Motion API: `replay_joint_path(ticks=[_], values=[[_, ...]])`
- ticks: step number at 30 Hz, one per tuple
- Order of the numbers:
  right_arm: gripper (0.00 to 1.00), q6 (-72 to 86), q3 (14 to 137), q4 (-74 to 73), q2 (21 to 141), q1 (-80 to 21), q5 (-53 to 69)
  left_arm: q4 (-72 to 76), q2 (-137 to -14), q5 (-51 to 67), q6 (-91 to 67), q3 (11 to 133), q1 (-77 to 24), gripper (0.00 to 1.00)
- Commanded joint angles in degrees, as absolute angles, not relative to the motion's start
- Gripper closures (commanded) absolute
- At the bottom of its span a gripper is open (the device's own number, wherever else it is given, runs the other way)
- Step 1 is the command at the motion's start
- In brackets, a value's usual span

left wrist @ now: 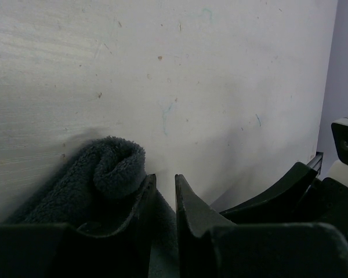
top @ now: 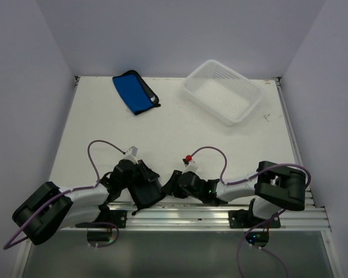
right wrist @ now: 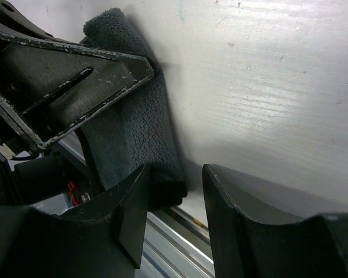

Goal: Roll the towels
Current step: Roll the towel

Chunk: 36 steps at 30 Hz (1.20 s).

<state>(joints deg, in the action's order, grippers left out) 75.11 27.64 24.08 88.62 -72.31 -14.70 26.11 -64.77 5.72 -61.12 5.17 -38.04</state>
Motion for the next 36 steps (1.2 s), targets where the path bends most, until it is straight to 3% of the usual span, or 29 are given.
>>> replay_joint_path(ticks=[1,13,21,27,31,36], values=[[0.54,77.26,28.12,26.63,90.53,-72.25,-13.27,21.09,-65.22,2.46,-60.12,2.81,-38.14,0.75],[0.66,76.91,29.62,25.49,92.37,-72.25,-10.2,21.45,-65.83,1.93,-60.12,2.55,-38.14,0.76],[0.67,76.55,30.15,25.31,94.48,-72.51,-7.21,21.27,-65.83,1.41,-60.21,2.72,-38.14,0.76],[0.84,75.85,30.85,25.4,95.89,-72.51,-5.54,21.09,-66.09,1.14,-59.85,3.16,-38.15,0.76],[1.0,74.8,31.2,23.91,95.1,-72.51,-5.8,20.66,-66.27,0.97,-59.24,3.95,-38.14,0.76],[1.0,71.55,32.78,18.82,91.77,-72.6,-8.95,18.81,-66.62,0.26,-57.48,7.2,-38.14,0.73]])
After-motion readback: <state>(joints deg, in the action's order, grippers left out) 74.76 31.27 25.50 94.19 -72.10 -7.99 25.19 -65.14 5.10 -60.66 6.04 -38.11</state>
